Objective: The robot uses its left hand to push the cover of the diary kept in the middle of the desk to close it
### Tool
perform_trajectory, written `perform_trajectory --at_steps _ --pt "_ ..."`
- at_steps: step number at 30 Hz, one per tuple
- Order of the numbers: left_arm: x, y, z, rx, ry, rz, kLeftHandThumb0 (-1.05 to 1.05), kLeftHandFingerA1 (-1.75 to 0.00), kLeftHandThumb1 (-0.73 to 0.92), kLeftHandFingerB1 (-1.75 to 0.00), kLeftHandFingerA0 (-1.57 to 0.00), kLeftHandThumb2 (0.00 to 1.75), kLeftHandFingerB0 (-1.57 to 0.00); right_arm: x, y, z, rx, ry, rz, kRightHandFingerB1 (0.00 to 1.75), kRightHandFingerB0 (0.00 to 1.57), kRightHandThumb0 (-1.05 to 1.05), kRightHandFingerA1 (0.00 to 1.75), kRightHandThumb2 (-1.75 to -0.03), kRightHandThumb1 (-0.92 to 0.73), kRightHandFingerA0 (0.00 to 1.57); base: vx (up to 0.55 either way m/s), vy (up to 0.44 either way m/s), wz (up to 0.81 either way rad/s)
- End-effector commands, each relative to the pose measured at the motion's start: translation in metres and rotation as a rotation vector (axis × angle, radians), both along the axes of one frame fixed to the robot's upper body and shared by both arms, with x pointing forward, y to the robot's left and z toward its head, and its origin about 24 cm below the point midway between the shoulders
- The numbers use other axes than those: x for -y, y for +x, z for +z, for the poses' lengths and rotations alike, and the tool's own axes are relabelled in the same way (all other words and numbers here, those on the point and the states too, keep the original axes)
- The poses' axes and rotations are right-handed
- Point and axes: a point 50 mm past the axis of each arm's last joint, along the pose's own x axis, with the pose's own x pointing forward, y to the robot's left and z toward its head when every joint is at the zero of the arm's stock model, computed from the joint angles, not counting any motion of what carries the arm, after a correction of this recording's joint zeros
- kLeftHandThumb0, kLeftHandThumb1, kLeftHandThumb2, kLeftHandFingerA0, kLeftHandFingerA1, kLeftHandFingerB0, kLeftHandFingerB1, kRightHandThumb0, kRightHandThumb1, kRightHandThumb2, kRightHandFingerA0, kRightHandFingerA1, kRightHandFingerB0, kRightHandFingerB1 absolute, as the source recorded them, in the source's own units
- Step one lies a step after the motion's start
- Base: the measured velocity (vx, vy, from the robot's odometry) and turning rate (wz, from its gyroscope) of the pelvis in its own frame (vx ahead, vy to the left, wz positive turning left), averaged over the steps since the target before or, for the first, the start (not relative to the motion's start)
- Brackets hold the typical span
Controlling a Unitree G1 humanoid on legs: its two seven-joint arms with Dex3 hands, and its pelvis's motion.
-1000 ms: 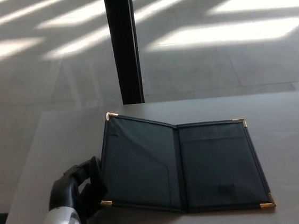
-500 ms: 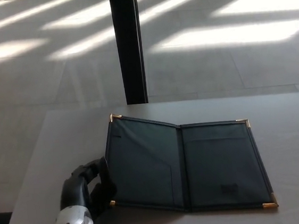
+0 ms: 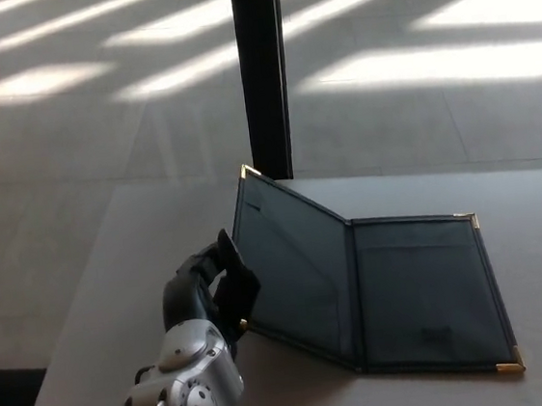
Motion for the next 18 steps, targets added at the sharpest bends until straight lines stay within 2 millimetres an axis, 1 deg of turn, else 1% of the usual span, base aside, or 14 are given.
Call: perform_trajectory --at_steps 1,3,4,5,6,8,10,12,13,14,15,16,17,18 --pt "0.097 0.002 0.080 0.151 -0.416 -0.190 -0.84 -0.57 0.91 -0.52 -0.55 0.78 -0.43 0.001 -0.008 -0.001 -0.022 0.003 -0.029 0.77 0.62 -0.92 0.97 -0.70 -0.92 0.61 0.00 0.000 0.00" --pt "0.102 0.001 0.088 0.163 -0.443 -0.196 -0.86 -0.58 0.91 -0.51 -0.57 0.82 -0.40 0.002 -0.010 -0.002 -0.027 -0.004 -0.024 0.77 0.63 -0.93 0.96 -0.69 -0.92 0.63 0.00 0.000 0.00" --pt "0.106 0.000 0.093 0.174 -0.448 -0.204 -0.83 -0.55 0.92 -0.49 -0.60 0.82 -0.45 0.002 -0.011 -0.003 -0.033 -0.010 -0.021 0.74 0.60 -0.92 0.94 -0.72 -0.92 0.62 0.00 0.000 0.00" --pt "0.108 0.000 0.096 0.183 -0.446 -0.212 -0.83 -0.55 0.92 -0.49 -0.60 0.82 -0.45 0.003 -0.011 -0.003 -0.038 -0.014 -0.018 0.74 0.60 -0.92 0.94 -0.72 -0.92 0.62 0.00 0.000 0.00" --pt "0.113 -0.002 0.103 0.202 -0.453 -0.231 -0.86 -0.56 0.91 -0.50 -0.58 0.84 -0.41 0.002 -0.012 -0.002 -0.028 -0.007 -0.014 0.73 0.60 -0.92 0.96 -0.71 -0.92 0.64 0.00 0.000 0.00" --pt "0.125 -0.012 0.123 0.251 -0.479 -0.301 -0.87 -0.52 0.92 -0.49 -0.54 0.84 -0.43 0.003 -0.010 -0.001 -0.038 -0.013 -0.019 0.73 0.63 -0.93 0.94 -0.71 -0.92 0.66 0.00 0.000 0.00" --pt "0.127 -0.019 0.126 0.276 -0.486 -0.336 -0.88 -0.50 0.92 -0.48 -0.50 0.83 -0.42 0.004 -0.009 -0.001 -0.039 -0.012 -0.021 0.75 0.63 -0.93 0.94 -0.71 -0.92 0.66 0.00 0.000 0.00" --pt "0.129 -0.024 0.128 0.300 -0.468 -0.363 -0.88 -0.50 0.92 -0.48 -0.51 0.83 -0.43 0.005 -0.007 0.002 -0.037 -0.022 -0.018 0.76 0.64 -0.93 0.94 -0.71 -0.92 0.67 0.00 0.000 0.00" --pt "0.134 -0.033 0.124 0.298 -0.460 -0.403 -0.87 -0.49 0.92 -0.47 -0.54 0.84 -0.38 0.005 -0.008 0.002 -0.041 -0.029 0.018 0.78 0.60 -0.93 0.96 -0.74 -0.92 0.60 0.00 0.000 0.00" --pt "0.136 -0.038 0.121 0.300 -0.462 -0.427 -0.88 -0.52 0.92 -0.49 -0.54 0.84 -0.38 0.006 -0.007 0.003 -0.043 -0.030 0.021 0.77 0.59 -0.92 0.96 -0.74 -0.92 0.62 0.00 0.000 0.00" --pt "0.138 -0.042 0.119 0.301 -0.454 -0.446 -0.88 -0.53 0.91 -0.50 -0.56 0.85 -0.39 0.006 -0.007 0.002 -0.037 -0.024 0.026 0.76 0.56 -0.92 0.97 -0.74 -0.92 0.57 0.02 -0.011 -0.06" --pt "0.140 -0.045 0.117 0.302 -0.441 -0.462 -0.88 -0.53 0.91 -0.50 -0.56 0.85 -0.39 0.007 -0.008 0.001 -0.027 -0.014 0.034 0.76 0.56 -0.92 0.97 -0.74 -0.92 0.57 0.00 0.000 0.00" --pt "0.146 -0.053 0.114 0.305 -0.412 -0.510 -0.86 -0.54 0.92 -0.52 -0.60 0.84 -0.45 0.006 -0.008 0.001 -0.029 -0.016 0.030 0.74 0.60 -0.92 0.94 -0.72 -0.92 0.60 0.00 0.000 0.00" --pt "0.153 -0.063 0.114 0.320 -0.376 -0.562 -0.87 -0.55 0.91 -0.52 -0.61 0.85 -0.47 0.006 -0.007 0.001 -0.036 -0.019 -0.001 0.71 0.64 -0.94 0.92 -0.67 -0.92 0.64 0.00 0.000 0.00"
